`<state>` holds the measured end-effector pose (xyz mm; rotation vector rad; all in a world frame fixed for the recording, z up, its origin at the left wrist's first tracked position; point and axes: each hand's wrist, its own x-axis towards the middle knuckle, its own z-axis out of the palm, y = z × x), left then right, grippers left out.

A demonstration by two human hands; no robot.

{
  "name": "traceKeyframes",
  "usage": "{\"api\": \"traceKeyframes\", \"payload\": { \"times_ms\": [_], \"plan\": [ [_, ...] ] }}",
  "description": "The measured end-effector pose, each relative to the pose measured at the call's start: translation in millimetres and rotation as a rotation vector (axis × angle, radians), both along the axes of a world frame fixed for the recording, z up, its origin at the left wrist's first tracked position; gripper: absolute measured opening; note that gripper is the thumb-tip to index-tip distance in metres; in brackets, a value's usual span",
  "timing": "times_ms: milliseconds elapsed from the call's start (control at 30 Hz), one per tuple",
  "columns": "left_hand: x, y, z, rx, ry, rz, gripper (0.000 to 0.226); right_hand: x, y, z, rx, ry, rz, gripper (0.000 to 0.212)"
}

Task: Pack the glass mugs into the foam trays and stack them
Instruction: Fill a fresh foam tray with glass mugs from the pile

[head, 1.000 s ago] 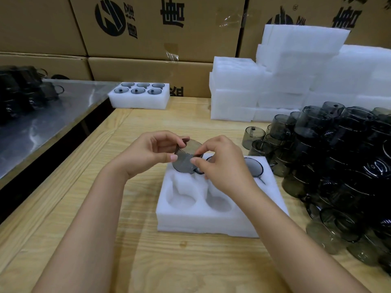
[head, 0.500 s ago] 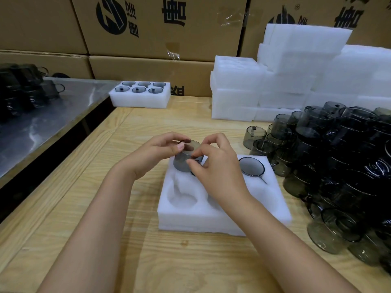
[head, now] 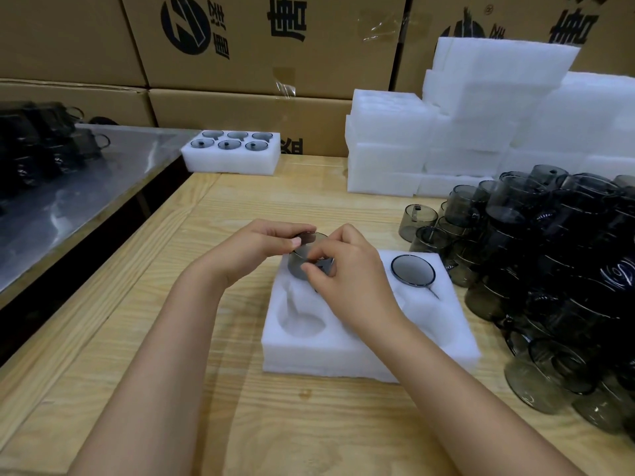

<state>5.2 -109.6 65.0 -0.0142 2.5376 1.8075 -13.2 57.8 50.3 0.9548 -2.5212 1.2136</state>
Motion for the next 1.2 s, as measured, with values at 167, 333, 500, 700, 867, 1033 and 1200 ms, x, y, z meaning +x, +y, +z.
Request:
{"api": "traceKeyframes", "payload": {
  "times_ms": [167, 333, 500, 700, 867, 1033, 1200],
  "plan": [
    [-0.6, 4.7, 3.0, -0.052, -0.015, 0.036, 0.037, -2.9, -1.6, 0.4, 0.011, -0.047, 0.008, 0.012],
    [-6.4, 29.3, 10.4, -0.095, 0.205, 0.236, 0.048, -18.5, -6.1, 17.0, 0.016, 0.041, -0.083, 0.035],
    [-12.7, 45.7, 0.4, -0.494, 0.261, 0.171, 0.062, -32.3, -26.2, 19.8, 0.794, 0.14, 0.135, 0.07],
    [-15.8, 39.3, -19.2, -0.511, 0.097, 0.131, 0.052, -35.0, -27.3, 13.2, 0.96, 0.145, 0.247, 0.066],
    [-18.3, 46.4, -27.5, -0.688, 0.109, 0.145, 0.049, -38.8, -22.7, -1.2, 0.994, 0.211, 0.248, 0.068],
    [-13.3, 49.3, -26.9, -0.68, 0.123, 0.189, 0.046, -38.8, -23.0, -4.1, 0.936, 0.221, 0.242, 0.068],
    [-10.7, 49.4, -30.2, -0.329, 0.206, 0.313, 0.041, -38.2, -23.5, -4.7, 0.793, 0.155, 0.253, 0.06]
  ]
}}
